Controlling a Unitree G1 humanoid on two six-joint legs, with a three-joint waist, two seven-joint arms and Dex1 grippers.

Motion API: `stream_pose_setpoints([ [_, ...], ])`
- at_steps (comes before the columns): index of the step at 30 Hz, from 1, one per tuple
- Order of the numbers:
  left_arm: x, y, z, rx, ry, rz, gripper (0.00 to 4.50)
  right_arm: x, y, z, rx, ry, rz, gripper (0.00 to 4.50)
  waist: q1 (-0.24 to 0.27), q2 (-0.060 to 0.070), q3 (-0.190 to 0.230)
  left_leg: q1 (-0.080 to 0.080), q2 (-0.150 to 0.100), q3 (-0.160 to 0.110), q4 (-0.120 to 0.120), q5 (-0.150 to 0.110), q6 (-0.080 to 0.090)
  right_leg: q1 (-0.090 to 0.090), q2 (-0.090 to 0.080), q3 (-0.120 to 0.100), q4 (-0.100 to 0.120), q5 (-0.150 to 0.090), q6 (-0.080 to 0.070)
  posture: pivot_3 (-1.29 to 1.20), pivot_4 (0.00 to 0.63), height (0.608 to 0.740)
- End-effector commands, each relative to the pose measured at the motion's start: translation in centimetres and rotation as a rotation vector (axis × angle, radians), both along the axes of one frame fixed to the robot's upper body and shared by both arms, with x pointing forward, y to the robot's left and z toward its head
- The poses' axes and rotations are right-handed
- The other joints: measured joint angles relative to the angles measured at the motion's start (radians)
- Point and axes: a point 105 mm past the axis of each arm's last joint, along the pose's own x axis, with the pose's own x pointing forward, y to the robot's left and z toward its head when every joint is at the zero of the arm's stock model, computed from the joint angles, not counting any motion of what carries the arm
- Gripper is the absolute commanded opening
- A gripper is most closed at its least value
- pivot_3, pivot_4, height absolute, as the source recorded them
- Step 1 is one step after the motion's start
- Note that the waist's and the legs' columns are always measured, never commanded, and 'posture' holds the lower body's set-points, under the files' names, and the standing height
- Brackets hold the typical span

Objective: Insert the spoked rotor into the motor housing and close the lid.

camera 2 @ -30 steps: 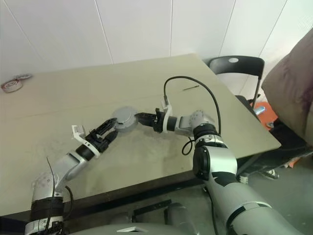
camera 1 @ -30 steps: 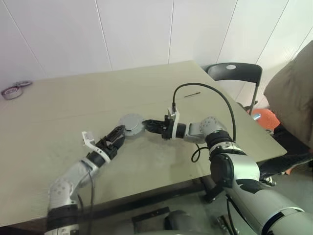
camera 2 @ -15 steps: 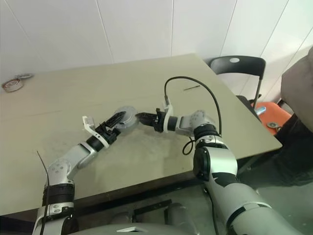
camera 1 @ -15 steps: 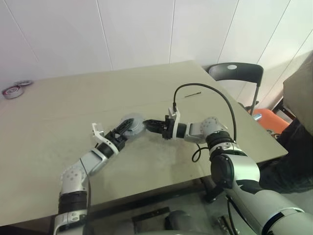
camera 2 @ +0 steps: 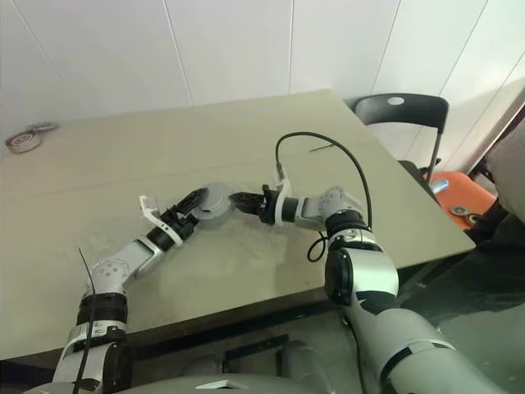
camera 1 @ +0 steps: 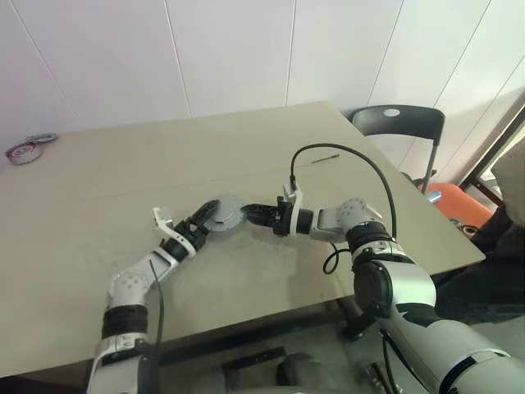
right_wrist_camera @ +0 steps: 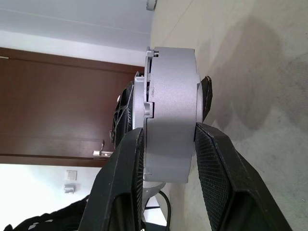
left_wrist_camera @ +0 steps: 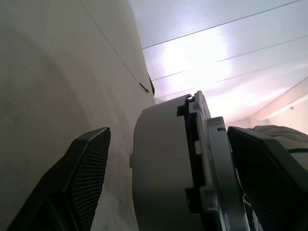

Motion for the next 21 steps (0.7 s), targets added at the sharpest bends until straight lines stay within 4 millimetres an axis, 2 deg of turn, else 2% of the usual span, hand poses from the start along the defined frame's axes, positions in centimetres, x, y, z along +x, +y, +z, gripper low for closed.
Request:
stream_pose_setpoints([
  [1, -0.2, -0.5, 0.3, -0.018, -0.011, -0.043, 4.11, 0.9, 0.3, 3.6, 0.101, -0.102, -0.006, 1.32, 0.000, 0.000, 0.000, 0.000, 0.000, 0.000, 0.000, 0.000, 0.000, 0.000, 0.000, 0.000, 0.000, 0.000, 0.000, 0.00, 0.000, 0.740],
  [7, -0.4, -0.6, 0.1, -0.014, -0.006, -0.061, 4.11, 0.4, 0.7, 5.3, 0.198, -0.104, 0.040, 1.32, 0.000, 0.000, 0.000, -0.001, 0.000, 0.000, 0.000, 0.000, 0.000, 0.000, 0.000, 0.000, 0.000, 0.000, 0.000, 0.00, 0.000, 0.740],
  [14, -0.7, -0.1, 0.8, -0.043, -0.032, -0.056, 4.11, -0.2, 1.3, 5.8, 0.247, -0.098, 0.072, 1.32, 0.001, 0.000, 0.000, -0.003, 0.000, 0.000, 0.000, 0.000, 0.000, -0.002, 0.000, 0.000, 0.000, 0.000, 0.000, 0.00, 0.000, 0.740],
  [21, -1.0, -0.7, 2.1, -0.077, -0.072, -0.076, 4.11, -0.1, 1.7, 5.5, 0.225, -0.103, 0.065, 1.32, 0.003, 0.000, 0.000, -0.012, 0.000, -0.003, 0.002, 0.000, 0.000, -0.008, 0.000, -0.001, 0.000, 0.000, 0.000, 0.00, 0.000, 0.740],
])
